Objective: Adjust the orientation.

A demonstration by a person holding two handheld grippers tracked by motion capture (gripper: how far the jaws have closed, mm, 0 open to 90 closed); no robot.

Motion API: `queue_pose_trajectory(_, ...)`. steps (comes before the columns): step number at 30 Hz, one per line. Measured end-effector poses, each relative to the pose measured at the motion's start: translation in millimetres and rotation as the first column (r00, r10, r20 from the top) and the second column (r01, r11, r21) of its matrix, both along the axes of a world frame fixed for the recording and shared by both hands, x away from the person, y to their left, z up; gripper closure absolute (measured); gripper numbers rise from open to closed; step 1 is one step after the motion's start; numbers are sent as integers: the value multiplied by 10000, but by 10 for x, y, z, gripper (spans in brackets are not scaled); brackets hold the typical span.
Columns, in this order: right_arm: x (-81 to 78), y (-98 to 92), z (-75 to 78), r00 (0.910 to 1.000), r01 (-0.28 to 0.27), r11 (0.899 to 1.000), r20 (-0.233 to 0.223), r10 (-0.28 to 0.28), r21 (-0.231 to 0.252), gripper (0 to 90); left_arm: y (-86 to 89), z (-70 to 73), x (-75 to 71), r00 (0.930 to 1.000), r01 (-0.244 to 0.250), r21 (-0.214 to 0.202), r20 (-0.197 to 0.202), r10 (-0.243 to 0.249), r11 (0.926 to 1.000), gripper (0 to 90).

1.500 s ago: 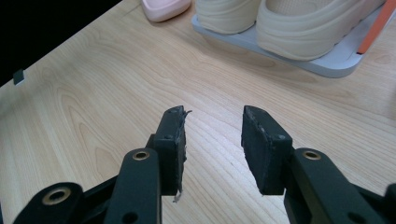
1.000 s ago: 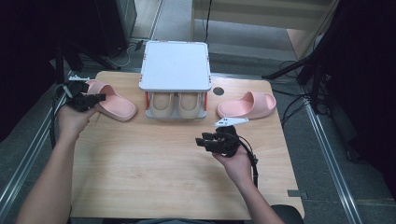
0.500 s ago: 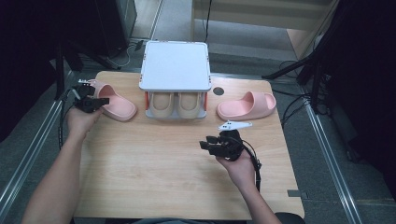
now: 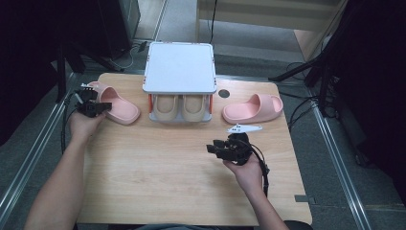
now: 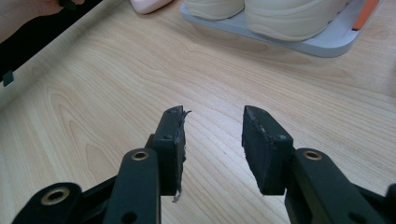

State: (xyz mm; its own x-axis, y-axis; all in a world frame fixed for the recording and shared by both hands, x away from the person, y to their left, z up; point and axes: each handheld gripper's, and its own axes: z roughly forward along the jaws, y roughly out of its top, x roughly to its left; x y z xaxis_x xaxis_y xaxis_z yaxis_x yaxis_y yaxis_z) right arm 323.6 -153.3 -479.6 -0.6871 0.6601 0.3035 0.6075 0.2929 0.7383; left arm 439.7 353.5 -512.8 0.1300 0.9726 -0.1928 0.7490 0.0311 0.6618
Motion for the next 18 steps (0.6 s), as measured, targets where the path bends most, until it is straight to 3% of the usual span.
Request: queue_pose_trajectory(18, 107, 136, -1, 9993, -374, 9993, -99, 373, -37, 601, 207, 15, -198, 9996, -222, 402, -148, 228, 9989, 890)
